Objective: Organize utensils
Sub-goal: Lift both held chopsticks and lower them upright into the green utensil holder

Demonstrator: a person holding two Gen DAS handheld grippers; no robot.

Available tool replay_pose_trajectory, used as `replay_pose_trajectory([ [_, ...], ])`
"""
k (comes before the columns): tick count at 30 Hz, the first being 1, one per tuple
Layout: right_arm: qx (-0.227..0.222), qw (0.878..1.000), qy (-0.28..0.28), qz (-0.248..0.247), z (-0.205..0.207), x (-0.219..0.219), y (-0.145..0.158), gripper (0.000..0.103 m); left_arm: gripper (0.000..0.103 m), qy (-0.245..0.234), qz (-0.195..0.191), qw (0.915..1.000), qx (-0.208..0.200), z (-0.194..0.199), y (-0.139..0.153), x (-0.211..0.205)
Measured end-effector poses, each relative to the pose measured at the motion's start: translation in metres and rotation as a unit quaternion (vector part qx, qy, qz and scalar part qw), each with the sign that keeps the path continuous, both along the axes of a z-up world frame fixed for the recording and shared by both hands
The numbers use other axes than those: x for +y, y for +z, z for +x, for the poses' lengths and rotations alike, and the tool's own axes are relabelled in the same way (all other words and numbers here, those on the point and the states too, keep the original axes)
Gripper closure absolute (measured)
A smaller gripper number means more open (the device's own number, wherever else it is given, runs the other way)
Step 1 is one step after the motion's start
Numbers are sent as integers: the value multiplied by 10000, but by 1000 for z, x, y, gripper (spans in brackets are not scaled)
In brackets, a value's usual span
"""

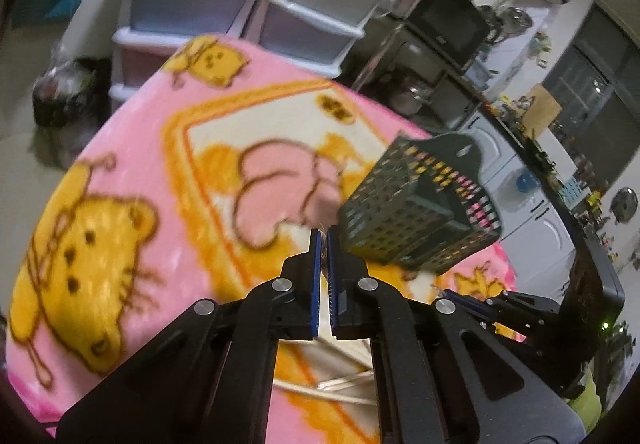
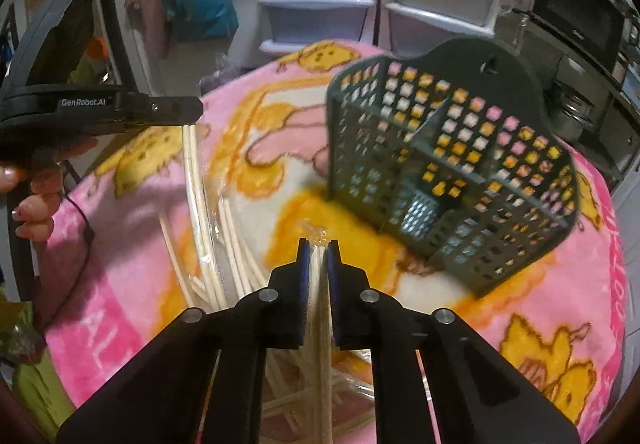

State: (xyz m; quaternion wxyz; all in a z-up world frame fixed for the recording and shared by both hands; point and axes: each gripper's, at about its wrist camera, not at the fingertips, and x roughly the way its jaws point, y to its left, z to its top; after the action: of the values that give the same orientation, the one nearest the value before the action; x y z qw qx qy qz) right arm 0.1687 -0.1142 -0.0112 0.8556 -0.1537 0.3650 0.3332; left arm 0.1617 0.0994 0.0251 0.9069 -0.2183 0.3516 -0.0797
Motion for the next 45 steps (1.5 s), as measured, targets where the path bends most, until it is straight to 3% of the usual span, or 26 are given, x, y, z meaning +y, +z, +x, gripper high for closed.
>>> replay_pose_trajectory([
  [10,-337,9957,-313,810,-3,-40,55,97,102,-505,246,9965,-614,11,61,-43],
  [22,-857,9829,-672,1488,-4,-81,107,97,103,-955,377,9883,-1130,16,109,-81],
  [36,-1612,9608,-957,2045,5,-105,169,97,103,-1055,508,9762,-1825,28,174,-104],
  [45,-2133,9421,-1030,2373,23,-110,207,97,103,-883,707,9718,-2068,46,198,-109],
])
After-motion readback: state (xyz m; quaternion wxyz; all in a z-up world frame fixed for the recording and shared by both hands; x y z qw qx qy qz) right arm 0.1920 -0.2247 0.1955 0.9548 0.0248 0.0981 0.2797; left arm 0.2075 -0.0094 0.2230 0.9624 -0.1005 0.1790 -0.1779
